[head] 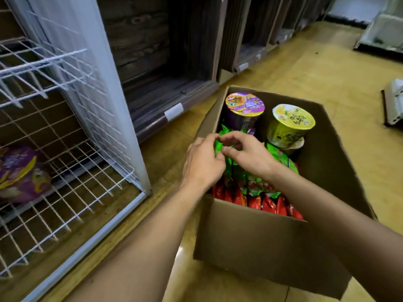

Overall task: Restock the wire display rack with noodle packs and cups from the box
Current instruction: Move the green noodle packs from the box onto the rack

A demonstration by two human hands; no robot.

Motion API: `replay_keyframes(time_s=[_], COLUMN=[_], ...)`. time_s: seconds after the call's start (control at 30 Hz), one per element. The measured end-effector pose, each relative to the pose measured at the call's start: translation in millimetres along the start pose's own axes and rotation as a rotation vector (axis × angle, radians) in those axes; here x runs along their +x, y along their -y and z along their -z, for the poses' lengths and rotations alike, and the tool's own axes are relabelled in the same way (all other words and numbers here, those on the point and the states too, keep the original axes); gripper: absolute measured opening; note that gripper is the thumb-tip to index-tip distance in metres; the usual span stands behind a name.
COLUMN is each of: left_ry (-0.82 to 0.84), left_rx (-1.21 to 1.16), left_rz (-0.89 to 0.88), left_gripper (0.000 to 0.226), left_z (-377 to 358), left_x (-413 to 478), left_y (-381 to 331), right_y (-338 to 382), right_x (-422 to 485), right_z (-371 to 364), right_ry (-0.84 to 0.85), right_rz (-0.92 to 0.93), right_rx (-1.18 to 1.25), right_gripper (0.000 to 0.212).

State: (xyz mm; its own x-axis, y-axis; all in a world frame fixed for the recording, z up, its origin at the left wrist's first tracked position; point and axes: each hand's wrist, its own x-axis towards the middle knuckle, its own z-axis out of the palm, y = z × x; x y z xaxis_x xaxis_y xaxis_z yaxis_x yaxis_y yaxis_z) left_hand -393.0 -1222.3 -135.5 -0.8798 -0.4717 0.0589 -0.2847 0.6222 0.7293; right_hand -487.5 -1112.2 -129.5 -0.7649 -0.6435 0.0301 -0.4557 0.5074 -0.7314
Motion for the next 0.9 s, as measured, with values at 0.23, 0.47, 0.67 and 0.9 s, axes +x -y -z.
replay_keyframes(time_s=[0.23, 0.47, 0.67, 0.9], left_ry=[-0.017, 0.123, 0.261, 0.386], left_rx=[0.187, 0.257, 0.255, 0.257], left_rz=[-0.135, -0.142, -0.077, -0.055], left_gripper=[0.047, 0.046, 0.049, 0.057], left_z=[-27, -66, -96, -115], left_x=[7, 13, 18, 26], left_y=[-24, -44, -56, -59], right_y=[-32, -68, -103, -130], right_x=[13, 5, -10, -18], right_z=[26, 49, 74, 83], right_ry=[0.114, 0.242, 0.243, 0.291], right_rz=[-0.066, -0.082, -0.21, -0.283], right_rx=[-0.004, -0.096, -0.094, -0.178], right_gripper=[0.035, 0.033, 0.034, 0.048])
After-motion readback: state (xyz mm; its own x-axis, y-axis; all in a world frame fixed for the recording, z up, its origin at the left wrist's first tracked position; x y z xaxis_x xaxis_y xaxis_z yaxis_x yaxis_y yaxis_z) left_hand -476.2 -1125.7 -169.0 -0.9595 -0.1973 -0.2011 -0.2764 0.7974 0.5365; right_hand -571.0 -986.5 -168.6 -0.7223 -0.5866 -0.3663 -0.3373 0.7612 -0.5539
